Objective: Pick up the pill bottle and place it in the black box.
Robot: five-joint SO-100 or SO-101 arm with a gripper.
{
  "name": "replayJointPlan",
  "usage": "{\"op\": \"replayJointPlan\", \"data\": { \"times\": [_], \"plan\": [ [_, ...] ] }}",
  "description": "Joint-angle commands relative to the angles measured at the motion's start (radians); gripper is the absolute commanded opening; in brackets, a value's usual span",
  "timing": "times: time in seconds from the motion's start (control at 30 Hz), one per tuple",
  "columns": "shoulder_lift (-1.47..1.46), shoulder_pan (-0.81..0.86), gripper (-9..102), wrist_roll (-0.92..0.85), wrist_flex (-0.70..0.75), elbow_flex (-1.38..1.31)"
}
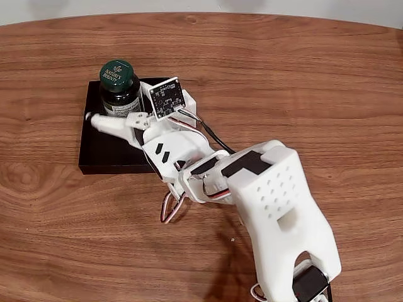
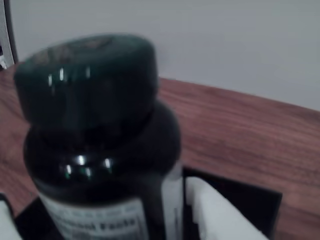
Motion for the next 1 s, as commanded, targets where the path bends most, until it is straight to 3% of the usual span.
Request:
{"op": "replayJointPlan", "data": {
  "times": [0.0,0.97],
  "plan": [
    [0.049,0.008,50,0.000,-0.025,0.012],
    [0.483,0.092,44,0.103,0.066,0.480]
  ]
}}
